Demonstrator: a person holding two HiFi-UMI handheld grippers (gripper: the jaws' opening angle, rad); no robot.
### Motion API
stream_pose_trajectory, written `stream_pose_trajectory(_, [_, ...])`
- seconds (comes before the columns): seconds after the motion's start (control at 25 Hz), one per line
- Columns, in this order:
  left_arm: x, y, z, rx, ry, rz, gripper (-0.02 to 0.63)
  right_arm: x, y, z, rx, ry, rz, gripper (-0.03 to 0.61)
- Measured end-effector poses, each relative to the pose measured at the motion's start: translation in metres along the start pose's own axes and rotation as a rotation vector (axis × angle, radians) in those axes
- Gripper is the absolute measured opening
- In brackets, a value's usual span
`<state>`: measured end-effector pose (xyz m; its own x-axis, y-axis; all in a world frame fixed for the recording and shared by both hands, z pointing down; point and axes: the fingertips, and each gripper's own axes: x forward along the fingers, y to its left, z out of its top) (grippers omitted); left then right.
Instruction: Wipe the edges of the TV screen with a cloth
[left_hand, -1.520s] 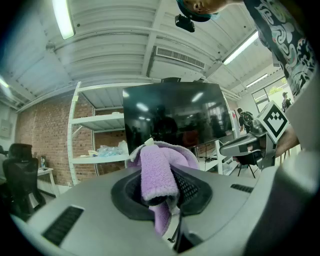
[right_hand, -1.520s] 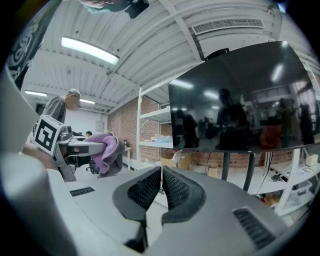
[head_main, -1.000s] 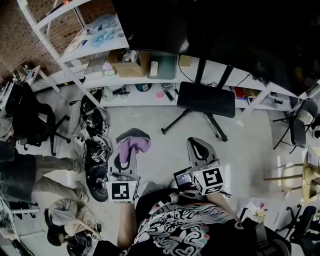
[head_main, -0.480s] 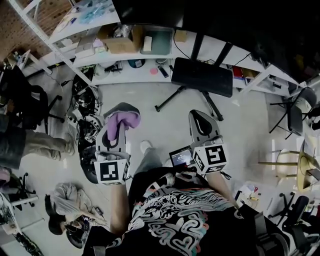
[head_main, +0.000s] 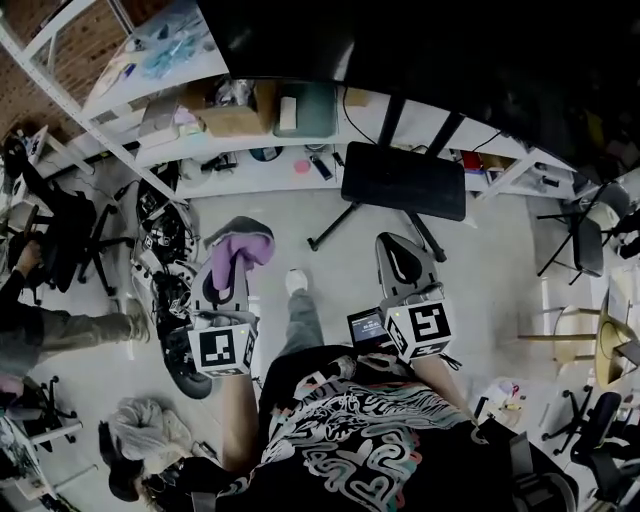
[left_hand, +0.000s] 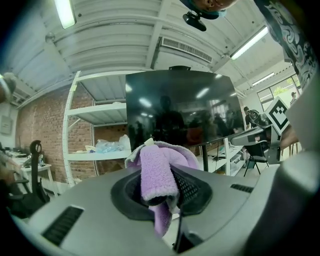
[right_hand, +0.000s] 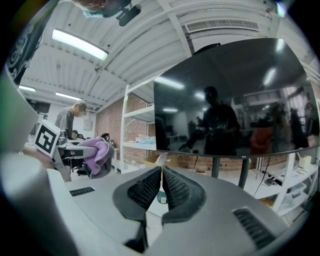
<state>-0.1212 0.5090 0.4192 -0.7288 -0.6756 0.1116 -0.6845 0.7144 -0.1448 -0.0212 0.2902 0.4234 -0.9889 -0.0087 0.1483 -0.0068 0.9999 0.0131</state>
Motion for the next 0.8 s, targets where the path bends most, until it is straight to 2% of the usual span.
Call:
stream_pose_trajectory(0.32, [0.119,0.066,0.003,-0.008,0.014,-0.033,0.067,0.111,-0.039,0.015,0.007,0.036,-0.058,0.035])
stream_pose_trajectory(0.44, [0.159,0.097,-0.002,-0.004,0.041,-0.054,0.067,0.158,-0.044,0.024,0.018,0.045,-0.082,0.035])
stream_pose_trajectory(0.6, [0.21,0.135,0.005,0.008,0.027,-0.067,0.067,0.218,-0.047,0.036,0.019,0.048,-0.097,0.035])
stream_pose_trajectory(0.72, [0.243,0.162,0.008,-0.015,0.009,-0.069,0.067,0.259,-0.043,0.036,0.022,0.07,-0.096,0.035])
stream_pose_trajectory(0.8, [0.26,0.179,0.004,-0.007,0.026,-0.076,0.067,0.282,-0.039,0.037,0.017,0.082,-0.093,0.035])
